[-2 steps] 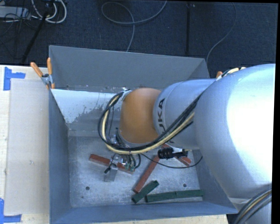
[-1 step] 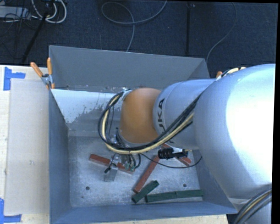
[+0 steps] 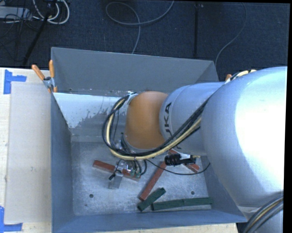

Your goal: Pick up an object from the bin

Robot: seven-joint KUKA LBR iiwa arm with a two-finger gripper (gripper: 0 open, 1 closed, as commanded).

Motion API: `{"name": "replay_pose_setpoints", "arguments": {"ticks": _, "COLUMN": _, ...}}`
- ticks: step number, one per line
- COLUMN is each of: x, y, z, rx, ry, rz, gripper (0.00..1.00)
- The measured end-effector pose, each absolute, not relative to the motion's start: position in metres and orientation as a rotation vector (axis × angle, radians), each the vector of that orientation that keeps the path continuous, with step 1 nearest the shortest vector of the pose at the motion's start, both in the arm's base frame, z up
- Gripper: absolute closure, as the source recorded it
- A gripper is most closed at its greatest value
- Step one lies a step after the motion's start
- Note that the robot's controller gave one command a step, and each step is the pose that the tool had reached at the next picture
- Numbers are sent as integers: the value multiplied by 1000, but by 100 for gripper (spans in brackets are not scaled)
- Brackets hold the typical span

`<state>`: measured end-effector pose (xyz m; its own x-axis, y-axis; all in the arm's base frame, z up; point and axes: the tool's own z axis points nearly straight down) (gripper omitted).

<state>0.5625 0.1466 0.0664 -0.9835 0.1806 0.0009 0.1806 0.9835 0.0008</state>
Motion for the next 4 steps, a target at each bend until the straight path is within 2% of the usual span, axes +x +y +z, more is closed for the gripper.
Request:
{"name": "replay_pose_setpoints", "arguments": {"ticks": 1, "x": 563, "y": 146, "z": 67, "rx": -288, "ry": -3128, "rz": -1, "gripper": 100}}
{"name": "replay_pose_setpoints", "arguments": {"ticks": 2, "x": 563, "y": 146, "z": 69, "rx": -293, "ry": -3127, "rz": -1, "gripper": 100}}
{"name": "replay_pose_setpoints", "arguments": {"ticks": 3, "x": 564, "y": 146, "z": 98, "rx": -296, "ry": -3129, "rz": -2, "gripper": 100}}
{"name": "replay_pose_setpoints", "arguments": {"ticks": 4, "x": 565, "y": 146, "z": 155, "rx": -295, "ry": -3132, "rz": -4, "gripper": 100}}
